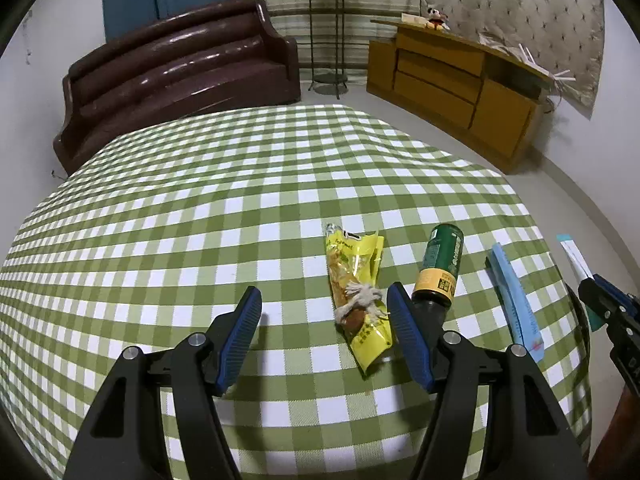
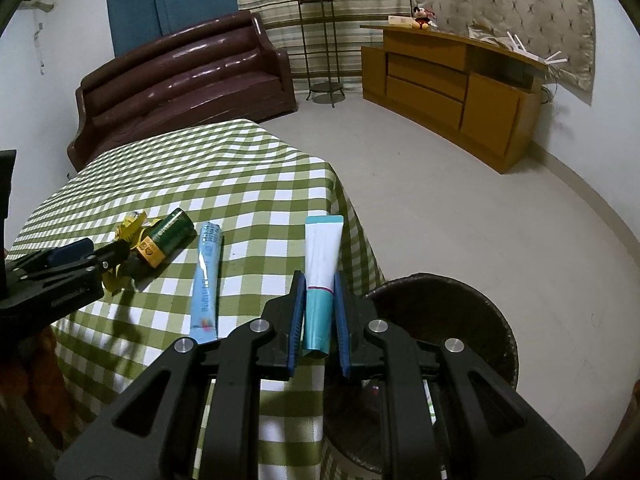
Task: Collect trash
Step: 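Grasp the yellow paper wrapper with the left tool, then carry the yellow wrapper over the bin with the left tool while the right carries the tube there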
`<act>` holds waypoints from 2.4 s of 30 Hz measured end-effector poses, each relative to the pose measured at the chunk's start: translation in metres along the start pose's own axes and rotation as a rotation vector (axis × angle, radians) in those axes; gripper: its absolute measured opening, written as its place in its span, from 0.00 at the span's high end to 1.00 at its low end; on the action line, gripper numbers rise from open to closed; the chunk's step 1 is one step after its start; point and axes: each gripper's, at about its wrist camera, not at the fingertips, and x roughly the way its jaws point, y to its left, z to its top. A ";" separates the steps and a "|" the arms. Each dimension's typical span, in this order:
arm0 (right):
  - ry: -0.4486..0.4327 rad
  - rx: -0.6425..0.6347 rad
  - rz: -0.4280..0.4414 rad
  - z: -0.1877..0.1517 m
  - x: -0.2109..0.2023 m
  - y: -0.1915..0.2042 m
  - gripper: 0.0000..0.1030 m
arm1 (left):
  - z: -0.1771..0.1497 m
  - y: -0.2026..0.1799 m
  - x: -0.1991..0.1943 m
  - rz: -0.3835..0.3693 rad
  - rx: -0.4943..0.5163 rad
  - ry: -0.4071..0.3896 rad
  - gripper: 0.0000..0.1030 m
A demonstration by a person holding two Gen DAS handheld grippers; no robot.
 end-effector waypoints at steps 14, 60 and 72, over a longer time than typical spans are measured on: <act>0.005 -0.003 -0.001 0.003 0.002 0.001 0.86 | 0.000 -0.001 0.005 -0.064 0.008 0.029 0.68; -0.071 0.077 -0.168 -0.057 -0.093 -0.065 0.86 | -0.067 -0.110 -0.102 -0.162 0.154 -0.169 0.78; -0.079 0.111 -0.215 -0.060 -0.090 -0.078 0.85 | -0.065 -0.161 -0.091 -0.200 0.200 -0.177 0.78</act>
